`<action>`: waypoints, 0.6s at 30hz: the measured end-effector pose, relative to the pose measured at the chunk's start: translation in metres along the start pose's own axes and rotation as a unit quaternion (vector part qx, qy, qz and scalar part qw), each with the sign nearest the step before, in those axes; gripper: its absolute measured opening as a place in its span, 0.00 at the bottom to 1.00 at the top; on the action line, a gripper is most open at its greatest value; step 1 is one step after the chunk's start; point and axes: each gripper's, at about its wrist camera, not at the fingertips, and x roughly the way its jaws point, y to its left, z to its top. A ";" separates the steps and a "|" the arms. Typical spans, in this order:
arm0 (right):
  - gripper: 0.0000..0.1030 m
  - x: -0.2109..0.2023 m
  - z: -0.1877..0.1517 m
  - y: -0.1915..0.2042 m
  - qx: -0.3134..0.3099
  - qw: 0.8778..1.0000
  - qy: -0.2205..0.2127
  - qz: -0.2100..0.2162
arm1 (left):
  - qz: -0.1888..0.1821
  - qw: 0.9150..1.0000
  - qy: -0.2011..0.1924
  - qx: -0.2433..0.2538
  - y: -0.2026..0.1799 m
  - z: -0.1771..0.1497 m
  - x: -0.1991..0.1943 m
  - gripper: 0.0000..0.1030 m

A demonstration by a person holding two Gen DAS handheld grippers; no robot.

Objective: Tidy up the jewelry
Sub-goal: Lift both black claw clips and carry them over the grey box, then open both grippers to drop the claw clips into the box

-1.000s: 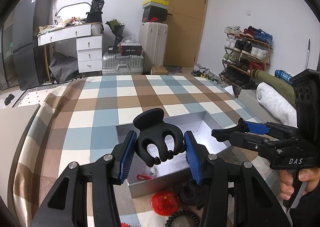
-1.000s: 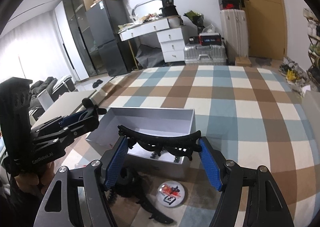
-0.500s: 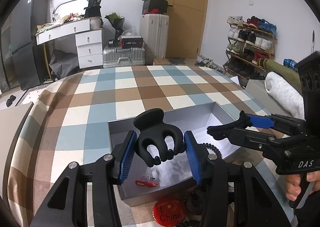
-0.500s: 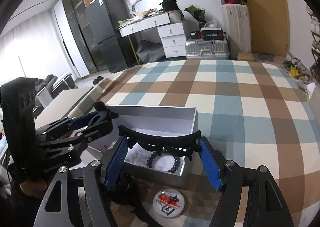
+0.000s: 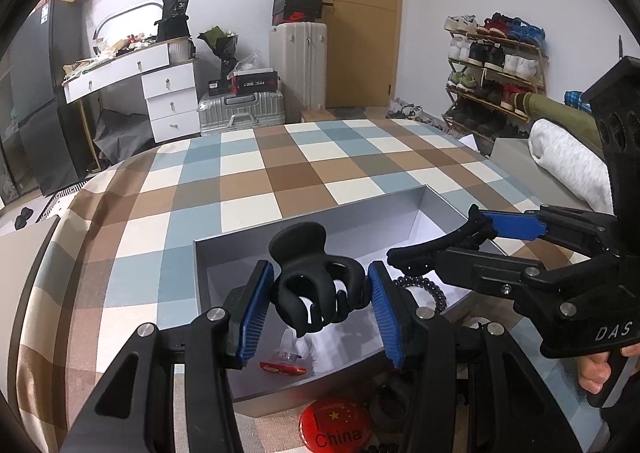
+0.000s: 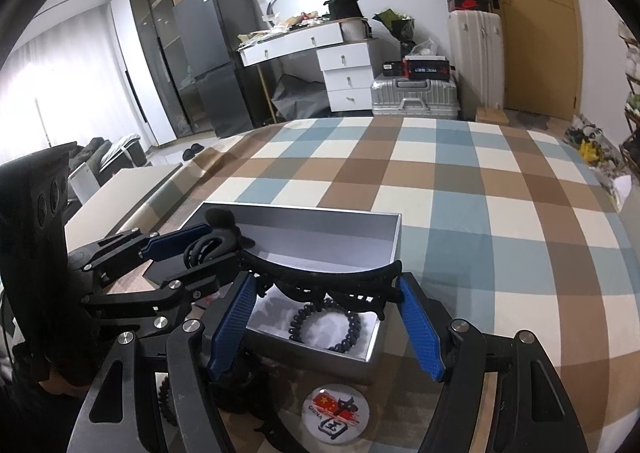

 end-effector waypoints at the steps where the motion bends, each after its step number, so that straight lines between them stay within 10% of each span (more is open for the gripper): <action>1: 0.69 0.001 0.000 0.001 -0.001 1.000 0.000 0.001 | 0.000 1.000 0.001 0.000 0.000 0.000 0.001 0.42; 18: 0.70 0.002 0.000 0.003 -0.004 1.000 0.005 -0.009 | 0.005 1.000 0.007 0.001 0.001 -0.004 -0.004 0.42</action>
